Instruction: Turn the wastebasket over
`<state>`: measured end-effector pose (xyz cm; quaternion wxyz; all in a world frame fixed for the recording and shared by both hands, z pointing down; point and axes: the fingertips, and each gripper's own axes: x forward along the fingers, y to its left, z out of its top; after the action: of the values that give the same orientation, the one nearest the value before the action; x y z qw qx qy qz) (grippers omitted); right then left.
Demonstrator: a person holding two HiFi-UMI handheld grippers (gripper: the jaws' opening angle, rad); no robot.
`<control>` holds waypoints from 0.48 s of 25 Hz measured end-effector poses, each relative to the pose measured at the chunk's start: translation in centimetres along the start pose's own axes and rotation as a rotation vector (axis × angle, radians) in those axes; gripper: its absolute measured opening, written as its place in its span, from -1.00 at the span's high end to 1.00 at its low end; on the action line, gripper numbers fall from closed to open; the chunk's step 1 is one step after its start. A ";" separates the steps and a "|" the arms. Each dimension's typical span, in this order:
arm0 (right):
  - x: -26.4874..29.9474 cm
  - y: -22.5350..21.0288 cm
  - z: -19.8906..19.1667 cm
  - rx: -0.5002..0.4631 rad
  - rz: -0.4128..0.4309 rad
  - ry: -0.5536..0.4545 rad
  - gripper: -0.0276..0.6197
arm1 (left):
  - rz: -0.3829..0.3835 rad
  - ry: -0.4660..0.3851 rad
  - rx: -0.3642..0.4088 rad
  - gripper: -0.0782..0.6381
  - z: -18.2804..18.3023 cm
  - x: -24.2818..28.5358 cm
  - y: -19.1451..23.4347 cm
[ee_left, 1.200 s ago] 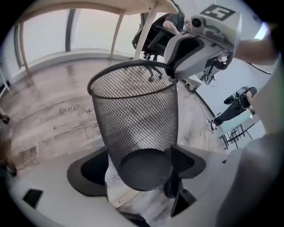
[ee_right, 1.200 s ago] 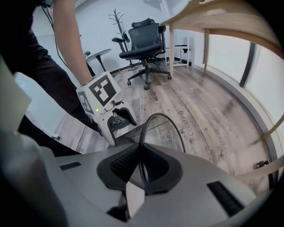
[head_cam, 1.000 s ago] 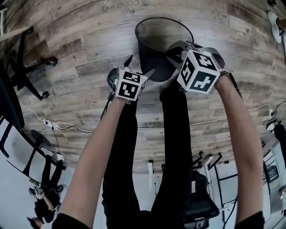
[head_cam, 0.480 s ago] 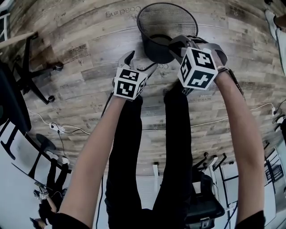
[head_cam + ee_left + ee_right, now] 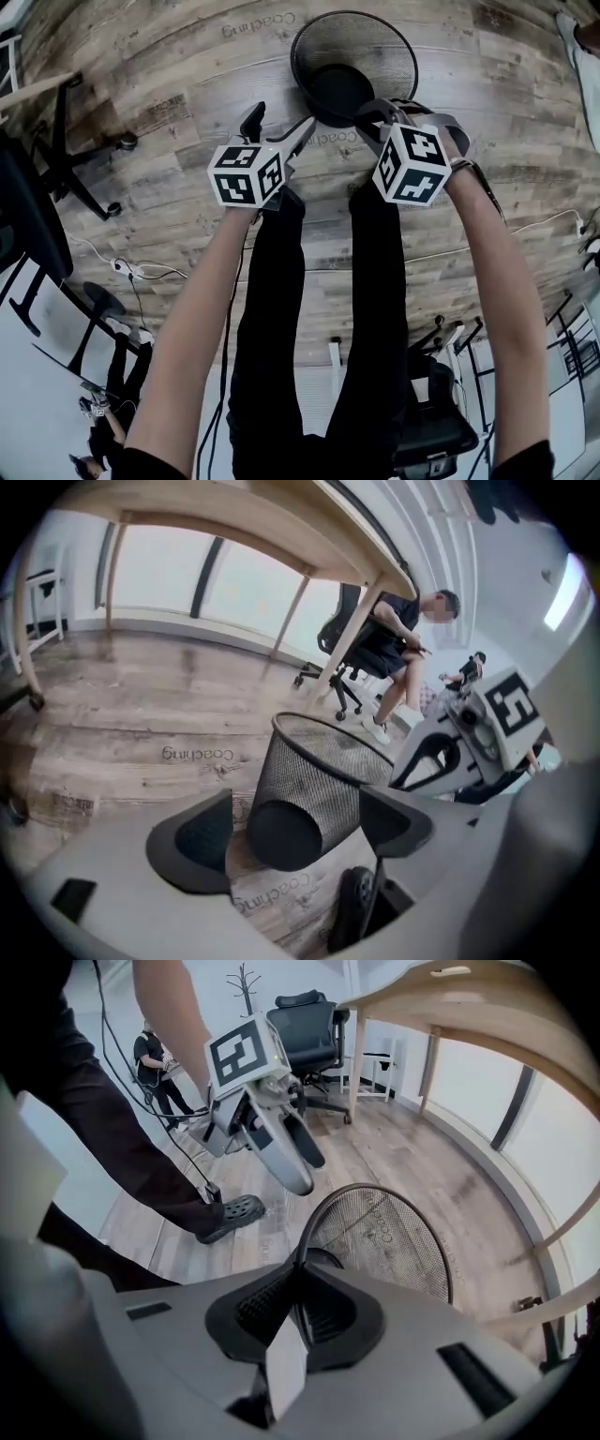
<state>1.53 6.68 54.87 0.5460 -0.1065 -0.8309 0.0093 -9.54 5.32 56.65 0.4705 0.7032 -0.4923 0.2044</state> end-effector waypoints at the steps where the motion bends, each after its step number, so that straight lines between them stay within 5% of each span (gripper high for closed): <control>1: 0.2 0.5 -0.1 0.007 0.007 -0.002 0.75 | -0.005 -0.021 -0.039 -0.45 0.4 -0.3 -0.1; 6: 1.5 3.6 -0.2 0.030 0.041 -0.002 0.75 | -0.032 -0.064 -0.134 -0.45 1.0 -0.5 -1.2; 12: 3.5 6.7 -0.4 0.061 0.065 0.009 0.75 | -0.040 -0.013 -0.163 -0.45 -0.8 0.8 -1.5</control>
<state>1.66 13.86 57.27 0.5522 -0.1168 -0.8238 0.0522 -7.69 5.69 56.93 0.5270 0.6734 -0.4964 0.1496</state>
